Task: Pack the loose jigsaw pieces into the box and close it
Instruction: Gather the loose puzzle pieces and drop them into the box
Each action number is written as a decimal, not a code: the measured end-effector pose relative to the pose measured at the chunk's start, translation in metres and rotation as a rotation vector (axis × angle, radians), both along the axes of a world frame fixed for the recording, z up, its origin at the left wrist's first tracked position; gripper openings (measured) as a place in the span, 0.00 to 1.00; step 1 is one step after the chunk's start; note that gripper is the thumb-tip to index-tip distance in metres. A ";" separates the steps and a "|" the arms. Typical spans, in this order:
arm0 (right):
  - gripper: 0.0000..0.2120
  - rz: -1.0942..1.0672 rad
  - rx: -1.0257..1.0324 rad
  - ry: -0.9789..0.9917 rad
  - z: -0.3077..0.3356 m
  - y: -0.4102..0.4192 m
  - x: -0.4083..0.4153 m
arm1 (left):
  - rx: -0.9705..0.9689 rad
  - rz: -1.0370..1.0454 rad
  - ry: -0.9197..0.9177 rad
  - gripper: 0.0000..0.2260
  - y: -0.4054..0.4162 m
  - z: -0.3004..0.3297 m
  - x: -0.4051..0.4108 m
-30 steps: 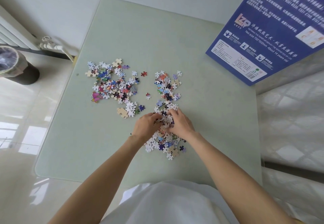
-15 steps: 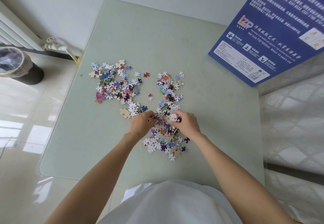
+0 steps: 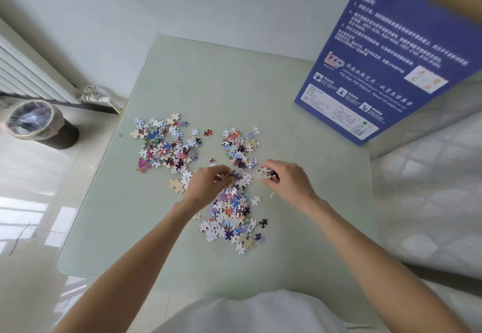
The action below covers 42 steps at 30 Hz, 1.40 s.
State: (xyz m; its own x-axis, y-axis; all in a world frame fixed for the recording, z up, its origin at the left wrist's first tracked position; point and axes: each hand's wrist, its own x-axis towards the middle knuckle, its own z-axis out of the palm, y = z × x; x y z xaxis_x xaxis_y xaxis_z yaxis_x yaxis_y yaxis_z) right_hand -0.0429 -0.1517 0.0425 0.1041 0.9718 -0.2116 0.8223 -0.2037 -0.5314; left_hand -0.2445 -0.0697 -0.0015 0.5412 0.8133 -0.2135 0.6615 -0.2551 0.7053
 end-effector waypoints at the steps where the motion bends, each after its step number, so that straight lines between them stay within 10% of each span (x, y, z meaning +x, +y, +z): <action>1: 0.11 0.003 0.051 -0.005 0.019 0.003 0.013 | 0.018 -0.013 -0.045 0.08 0.007 0.014 0.012; 14: 0.11 -0.141 0.523 -0.138 0.242 0.072 0.199 | 0.280 -0.166 -0.523 0.04 0.130 0.205 0.218; 27: 0.10 -0.086 0.735 -0.757 0.205 0.102 0.298 | 1.186 -0.558 -0.378 0.10 0.184 0.240 0.359; 42: 0.12 -0.321 0.737 -0.579 0.216 0.125 0.343 | 0.713 -0.534 -0.263 0.10 0.219 0.232 0.419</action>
State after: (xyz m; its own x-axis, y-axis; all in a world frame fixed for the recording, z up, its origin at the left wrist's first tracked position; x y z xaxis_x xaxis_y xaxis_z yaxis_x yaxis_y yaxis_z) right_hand 0.3006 -0.0265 0.2589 0.2822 0.7472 0.6017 0.9587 -0.2427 -0.1482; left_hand 0.1747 0.1496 0.2310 0.8416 0.3341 0.4245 0.1723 -0.9108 0.3751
